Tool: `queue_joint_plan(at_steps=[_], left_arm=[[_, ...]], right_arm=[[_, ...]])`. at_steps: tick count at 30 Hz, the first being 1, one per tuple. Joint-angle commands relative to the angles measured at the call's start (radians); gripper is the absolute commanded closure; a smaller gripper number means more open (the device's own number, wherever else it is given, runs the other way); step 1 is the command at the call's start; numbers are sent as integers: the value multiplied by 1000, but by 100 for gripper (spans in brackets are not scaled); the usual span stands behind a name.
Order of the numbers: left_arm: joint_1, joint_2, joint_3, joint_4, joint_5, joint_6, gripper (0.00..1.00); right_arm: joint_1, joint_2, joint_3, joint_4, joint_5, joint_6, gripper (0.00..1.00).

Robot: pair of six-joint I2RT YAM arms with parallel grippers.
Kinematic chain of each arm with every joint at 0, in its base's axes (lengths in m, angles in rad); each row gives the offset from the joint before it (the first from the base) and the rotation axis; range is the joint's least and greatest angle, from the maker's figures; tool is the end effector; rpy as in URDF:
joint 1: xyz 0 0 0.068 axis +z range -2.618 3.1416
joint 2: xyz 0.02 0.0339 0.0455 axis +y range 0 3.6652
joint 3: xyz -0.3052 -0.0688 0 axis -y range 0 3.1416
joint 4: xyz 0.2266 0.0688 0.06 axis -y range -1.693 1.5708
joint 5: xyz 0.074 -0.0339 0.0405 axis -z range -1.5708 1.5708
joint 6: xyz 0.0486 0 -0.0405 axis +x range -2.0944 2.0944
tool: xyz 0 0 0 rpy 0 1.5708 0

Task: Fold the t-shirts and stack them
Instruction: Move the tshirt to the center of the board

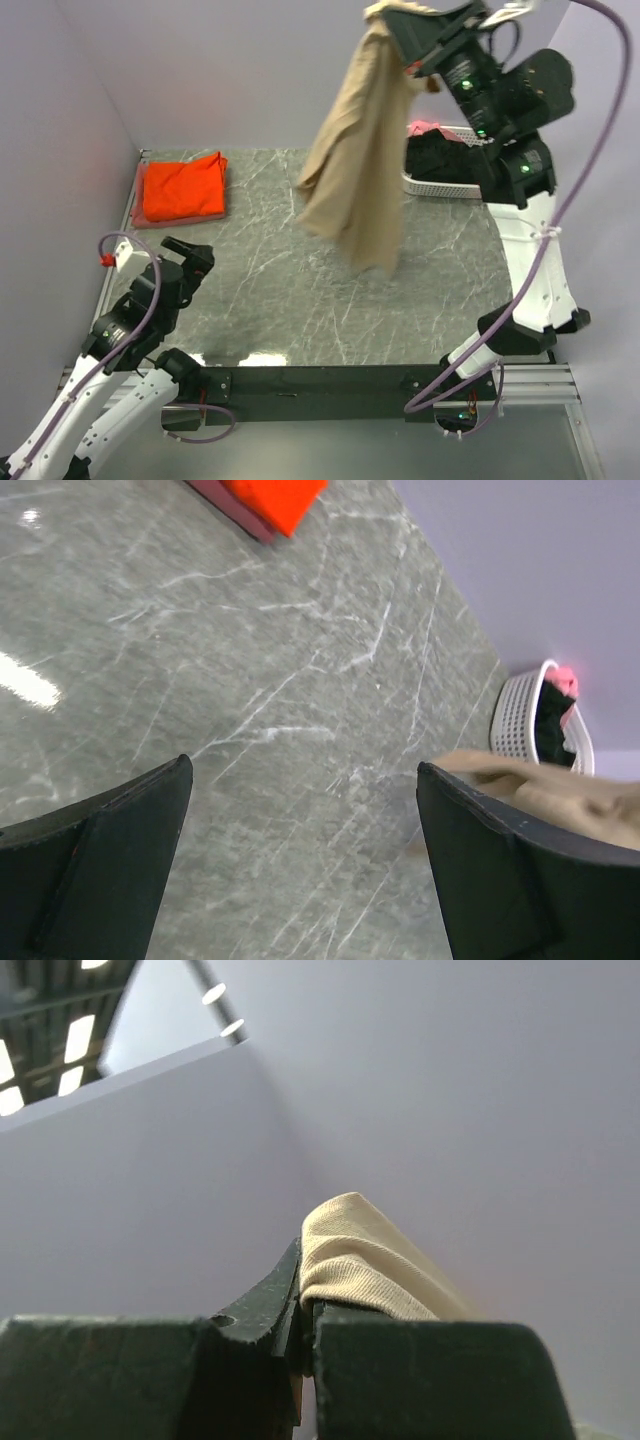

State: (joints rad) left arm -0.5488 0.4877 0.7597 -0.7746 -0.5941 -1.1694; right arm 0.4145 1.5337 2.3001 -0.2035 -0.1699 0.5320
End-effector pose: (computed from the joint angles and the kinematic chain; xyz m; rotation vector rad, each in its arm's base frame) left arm 0.0591 -0.0043 0.3201 -0.9473 1.7786 -0.4916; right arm 0.2103 0.1015 0.6839 -0.1001 1.0560 0.9459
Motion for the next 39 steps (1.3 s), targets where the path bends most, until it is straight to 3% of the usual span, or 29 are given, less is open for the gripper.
queue_joint_plan(at_steps=[1, 3, 6, 9, 11, 16, 19, 22, 28, 35, 39], left_arm=[[-2, -6, 78, -159, -88, -93, 1], [0, -9, 92, -207, -101, -119, 1], [-2, -11, 95, -239, -118, -165, 1], [-2, -6, 81, -221, -110, -167, 1], [-2, 2, 75, -209, -99, -165, 1], [-2, 64, 21, -137, -55, -130, 1], [-2, 136, -8, -74, -9, -98, 1], [-2, 230, -29, -11, 34, -72, 1], [24, 412, -49, 125, 57, -43, 1], [303, 651, -86, 358, 348, 114, 1], [358, 785, -62, 387, 413, 143, 1]], right_arm=[[69, 65, 61, 62, -186, 51, 100], [78, 45, 24, 70, -224, 66, 100], [75, -53, -179, 76, -153, 30, 100], [50, -204, -603, 142, -45, 6, 100], [24, -288, -794, 177, -10, 29, 100], [-168, -490, -1453, 369, -87, 244, 100], [-253, -481, -1673, 397, -147, 307, 100], [-328, -440, -1795, 406, -151, 338, 100], [-408, -372, -1812, 326, -195, 260, 100], [-410, -386, -1825, 322, -230, 232, 100], [-410, -400, -1831, 317, -235, 223, 100]])
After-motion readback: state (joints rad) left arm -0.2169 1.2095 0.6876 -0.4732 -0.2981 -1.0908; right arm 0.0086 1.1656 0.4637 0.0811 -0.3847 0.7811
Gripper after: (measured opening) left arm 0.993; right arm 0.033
